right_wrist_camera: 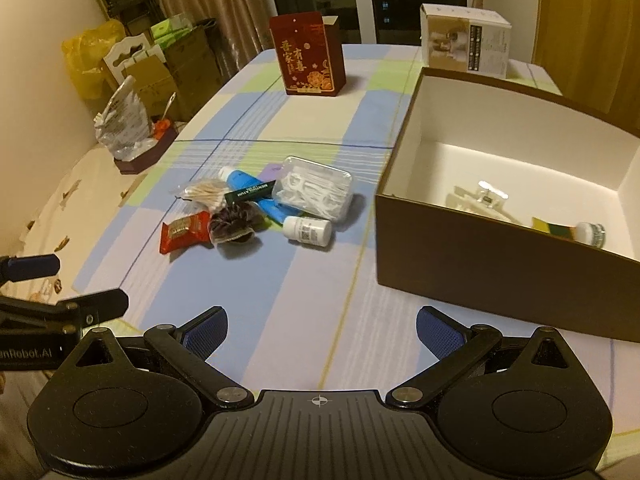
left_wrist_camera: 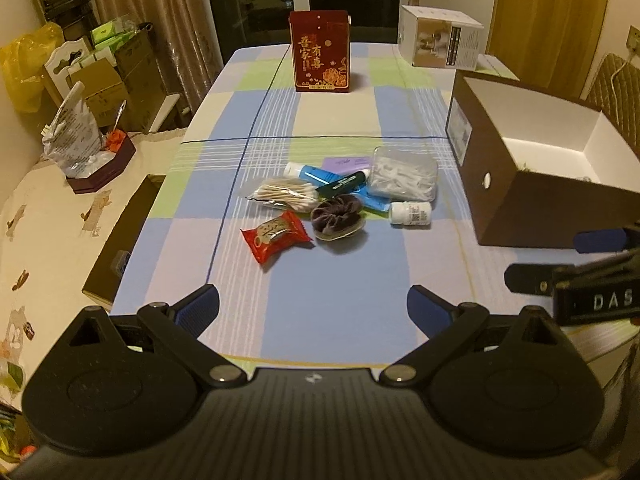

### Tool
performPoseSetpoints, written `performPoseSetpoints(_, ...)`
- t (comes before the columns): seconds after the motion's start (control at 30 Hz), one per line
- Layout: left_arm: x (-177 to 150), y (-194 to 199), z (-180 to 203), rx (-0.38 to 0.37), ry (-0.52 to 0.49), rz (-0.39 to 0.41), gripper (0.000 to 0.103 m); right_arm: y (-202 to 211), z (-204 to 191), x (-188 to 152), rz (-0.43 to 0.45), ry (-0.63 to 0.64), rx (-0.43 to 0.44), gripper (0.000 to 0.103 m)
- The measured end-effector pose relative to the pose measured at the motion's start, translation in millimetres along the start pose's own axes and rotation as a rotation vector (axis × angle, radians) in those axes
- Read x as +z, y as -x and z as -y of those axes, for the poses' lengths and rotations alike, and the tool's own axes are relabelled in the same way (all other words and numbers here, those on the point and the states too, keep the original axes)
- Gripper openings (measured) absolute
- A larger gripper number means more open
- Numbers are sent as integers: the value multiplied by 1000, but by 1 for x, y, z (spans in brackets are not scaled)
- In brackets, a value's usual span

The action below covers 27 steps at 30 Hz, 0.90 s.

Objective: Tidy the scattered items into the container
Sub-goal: 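Grasp the red candy packet with the left gripper while the right grasps the brown scrunchie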

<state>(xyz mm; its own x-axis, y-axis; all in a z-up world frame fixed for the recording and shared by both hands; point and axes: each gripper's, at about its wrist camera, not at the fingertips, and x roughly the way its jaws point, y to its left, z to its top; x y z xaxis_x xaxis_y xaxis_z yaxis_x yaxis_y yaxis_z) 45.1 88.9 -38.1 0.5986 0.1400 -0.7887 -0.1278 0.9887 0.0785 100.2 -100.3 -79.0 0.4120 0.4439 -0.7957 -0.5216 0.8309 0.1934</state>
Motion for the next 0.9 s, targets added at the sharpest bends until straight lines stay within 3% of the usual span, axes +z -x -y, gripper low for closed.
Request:
performPoseSetpoints(0.13,3,-14,-9,2,-20,-14,98,-16,-6,7,-9,-4,16,103)
performPoseSetpoints(0.3,10,-40,-28,-34,-65,-15,89,-37,-12,12,-26,1,11,103)
performPoseSetpoints(0.7,23,-109,-50,-175,-365,-44,79,-72,0,17,-79,-60,-34,103)
performPoseSetpoints(0.9,33,-138,-52,-220,-465,-28,77,-83,2,20,-102,-93,-34,103)
